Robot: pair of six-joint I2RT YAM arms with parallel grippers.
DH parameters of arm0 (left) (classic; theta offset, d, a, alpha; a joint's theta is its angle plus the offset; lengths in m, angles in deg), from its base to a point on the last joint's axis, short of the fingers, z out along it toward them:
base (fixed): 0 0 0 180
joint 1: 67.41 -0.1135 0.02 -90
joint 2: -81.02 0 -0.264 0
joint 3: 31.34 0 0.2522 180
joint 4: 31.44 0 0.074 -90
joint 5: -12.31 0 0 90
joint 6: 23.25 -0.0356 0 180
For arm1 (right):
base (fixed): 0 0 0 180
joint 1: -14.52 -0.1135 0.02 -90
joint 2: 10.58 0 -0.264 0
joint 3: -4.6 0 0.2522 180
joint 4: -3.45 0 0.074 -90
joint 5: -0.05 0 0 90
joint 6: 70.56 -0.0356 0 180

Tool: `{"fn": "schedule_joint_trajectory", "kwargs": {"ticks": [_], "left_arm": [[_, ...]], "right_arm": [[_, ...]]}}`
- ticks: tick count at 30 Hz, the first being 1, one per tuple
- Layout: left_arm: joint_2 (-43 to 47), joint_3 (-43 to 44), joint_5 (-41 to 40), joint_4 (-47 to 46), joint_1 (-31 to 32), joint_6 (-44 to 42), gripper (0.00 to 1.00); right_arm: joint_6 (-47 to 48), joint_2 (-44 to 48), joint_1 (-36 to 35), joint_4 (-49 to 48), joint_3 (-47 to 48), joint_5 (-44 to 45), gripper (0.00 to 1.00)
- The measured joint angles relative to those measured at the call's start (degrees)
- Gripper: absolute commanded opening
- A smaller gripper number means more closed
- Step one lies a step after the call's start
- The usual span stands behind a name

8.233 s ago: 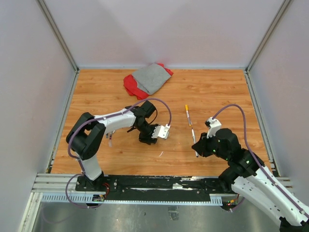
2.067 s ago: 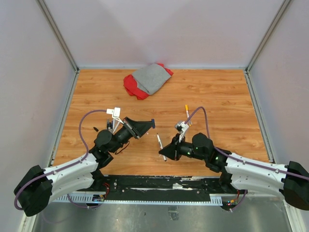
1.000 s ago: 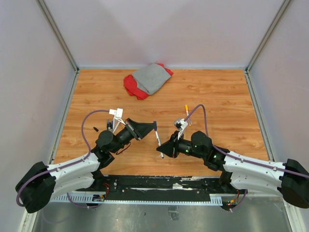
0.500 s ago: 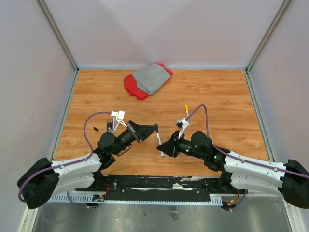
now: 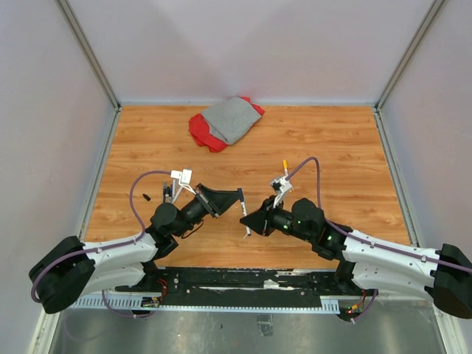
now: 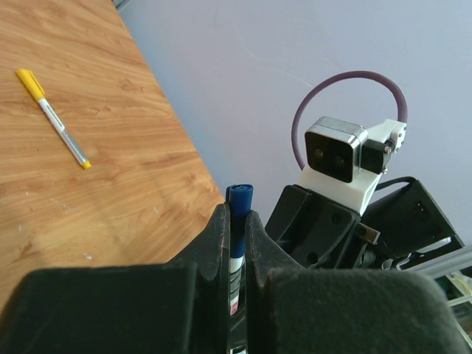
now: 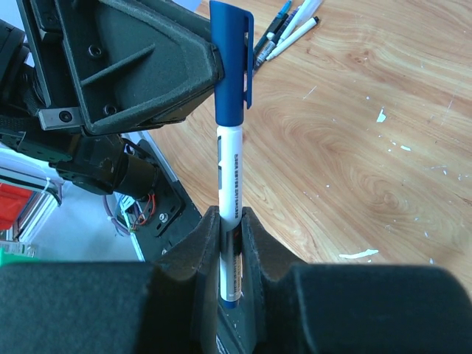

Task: Insert the pens into the pen caps
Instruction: Insert the pen cap onto the pen.

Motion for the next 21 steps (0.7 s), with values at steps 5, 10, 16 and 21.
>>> {"fn": "schedule_joint_trajectory", "kwargs": {"ticks": [5, 10, 16, 21], "left_arm": [[-0.6, 0.0, 0.0, -1.4, 0.1, -0.7, 0.09], [-0.5, 0.4, 0.4, -1.0, 0.4, -2.0, 0.34], [3.5, 0.5, 2.1, 4.5, 1.6, -3.8, 0.61], [8.8, 1.0, 0.5, 8.6, 1.7, -5.6, 0.72]], "right_arm": [[0.5, -0.2, 0.0, 0.9, 0.8, 0.1, 0.01], [1.6, 0.0, 0.0, 1.5, 0.9, 0.2, 0.01], [3.3, 2.7, 0.2, 3.3, 1.0, 3.8, 0.01], [4.3, 4.5, 0.2, 4.7, 1.0, 4.2, 0.01]]}}
